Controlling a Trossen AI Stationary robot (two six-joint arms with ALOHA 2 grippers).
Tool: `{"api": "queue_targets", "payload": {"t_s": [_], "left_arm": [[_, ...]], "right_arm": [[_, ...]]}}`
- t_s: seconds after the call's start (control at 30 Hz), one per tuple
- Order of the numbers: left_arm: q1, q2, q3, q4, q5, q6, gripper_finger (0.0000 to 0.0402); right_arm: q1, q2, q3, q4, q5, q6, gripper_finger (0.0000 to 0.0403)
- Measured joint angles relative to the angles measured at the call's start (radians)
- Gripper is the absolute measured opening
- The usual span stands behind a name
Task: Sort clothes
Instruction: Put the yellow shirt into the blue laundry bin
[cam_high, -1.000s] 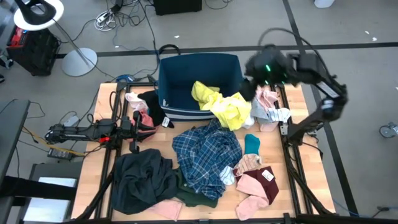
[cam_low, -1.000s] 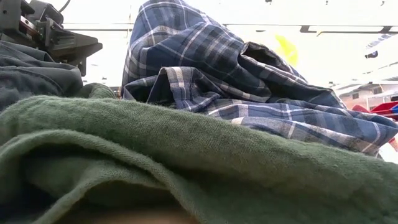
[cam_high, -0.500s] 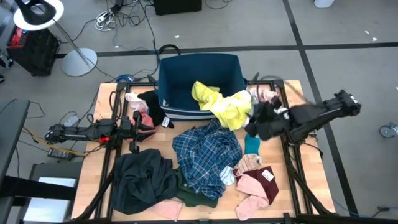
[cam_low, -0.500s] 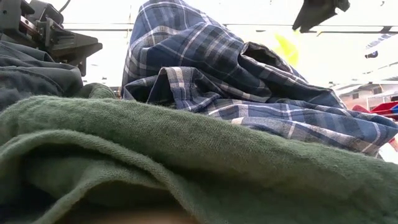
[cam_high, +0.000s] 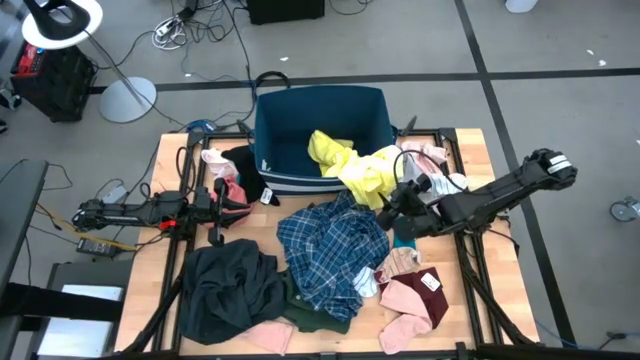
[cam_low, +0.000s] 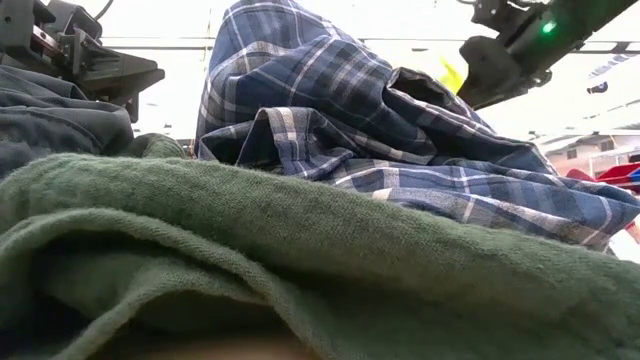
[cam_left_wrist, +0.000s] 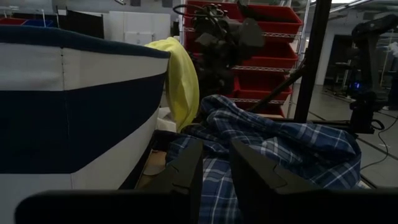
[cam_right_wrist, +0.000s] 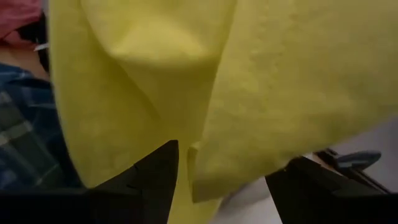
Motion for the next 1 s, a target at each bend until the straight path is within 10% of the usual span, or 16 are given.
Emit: {"api": "queue_targets", "payload": {"t_s": [0.13,0.33,0.77,1.0], "left_arm": [[0.000,0.000,0.000,0.000,0.000,0.000,0.0085],[0.000,0.000,0.000,0.000,0.000,0.000,0.0085],[0.000,0.000,0.000,0.000,0.000,0.000,0.0085],[0.000,0.000,0.000,0.000,0.000,0.000,0.0085]], "right_arm": [[-0.028,0.000,0.000,0.018,-0.004,-0.005,0.0185],[-0.031,0.000,0.001,0.073,-0.053,-0.083,0.0019],[-0.042,0.000,0.383,0.092,-0.086,-0.533,0.0004],[-0.227,0.000,0.566,0.169,-0.291,-0.761,0.0003]]}}
